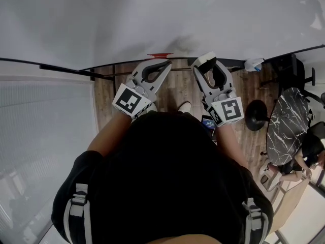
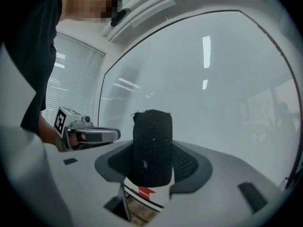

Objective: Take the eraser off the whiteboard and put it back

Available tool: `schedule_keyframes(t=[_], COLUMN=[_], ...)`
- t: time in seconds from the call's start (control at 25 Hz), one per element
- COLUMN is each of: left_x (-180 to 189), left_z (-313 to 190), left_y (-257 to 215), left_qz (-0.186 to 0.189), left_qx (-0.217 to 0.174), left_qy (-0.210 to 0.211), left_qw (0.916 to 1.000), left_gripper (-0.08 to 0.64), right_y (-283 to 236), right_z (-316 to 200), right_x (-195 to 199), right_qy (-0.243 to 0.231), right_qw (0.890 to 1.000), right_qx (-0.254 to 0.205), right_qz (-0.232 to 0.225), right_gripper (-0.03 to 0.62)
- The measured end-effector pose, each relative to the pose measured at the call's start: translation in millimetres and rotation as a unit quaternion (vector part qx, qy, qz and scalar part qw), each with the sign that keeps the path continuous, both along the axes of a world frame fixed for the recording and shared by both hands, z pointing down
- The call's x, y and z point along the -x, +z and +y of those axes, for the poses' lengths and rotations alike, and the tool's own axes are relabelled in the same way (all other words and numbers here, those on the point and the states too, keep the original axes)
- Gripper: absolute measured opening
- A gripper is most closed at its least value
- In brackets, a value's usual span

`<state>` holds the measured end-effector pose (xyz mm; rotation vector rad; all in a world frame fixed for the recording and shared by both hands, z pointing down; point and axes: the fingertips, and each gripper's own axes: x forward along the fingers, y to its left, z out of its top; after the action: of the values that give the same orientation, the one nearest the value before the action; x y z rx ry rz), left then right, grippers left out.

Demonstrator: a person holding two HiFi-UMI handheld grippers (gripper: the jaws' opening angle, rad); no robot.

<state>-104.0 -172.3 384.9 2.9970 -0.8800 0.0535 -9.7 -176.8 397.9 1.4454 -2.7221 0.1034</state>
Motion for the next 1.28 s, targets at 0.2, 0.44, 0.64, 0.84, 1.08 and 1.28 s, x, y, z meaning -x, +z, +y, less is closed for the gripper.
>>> schedule_keyframes(t=[0.2, 0.44, 0.64, 0.84, 1.08, 1.28], left_x=[-28, -61, -101, -164, -175, -195], left_z=[-5, -15, -21, -35, -31, -32], left_y=[-9, -19, -28, -40, -28, -29], left_qz=[-0.007, 0.002, 0.002, -0.005, 0.012, 0.019], left_qx=[-0.006, -0.017, -0.023, -0.024, -0.035, -0.04], left_qy=[0.018, 0.037, 0.049, 0.052, 0.054, 0.059], left_qw=[0.9998, 0.9991, 0.9985, 0.9983, 0.9979, 0.9973], left_gripper=[0.006, 0.006, 0.006, 0.006, 0.006, 0.006], right_y=[-12, -17, -23, -39, -33, -31], right_z=[-6, -13, -19, -34, -36, -45], right_x=[-38, -79, -125, -192, -199, -213], right_qy=[0.035, 0.07, 0.098, 0.115, 0.122, 0.133], right_qw=[0.999, 0.997, 0.995, 0.993, 0.992, 0.991], right_qx=[-0.008, -0.017, -0.014, -0.019, -0.027, -0.023], right_qz=[0.001, 0.005, 0.004, -0.001, 0.008, 0.008], right_gripper=[0.224, 0.224, 0.224, 0.224, 0.224, 0.224])
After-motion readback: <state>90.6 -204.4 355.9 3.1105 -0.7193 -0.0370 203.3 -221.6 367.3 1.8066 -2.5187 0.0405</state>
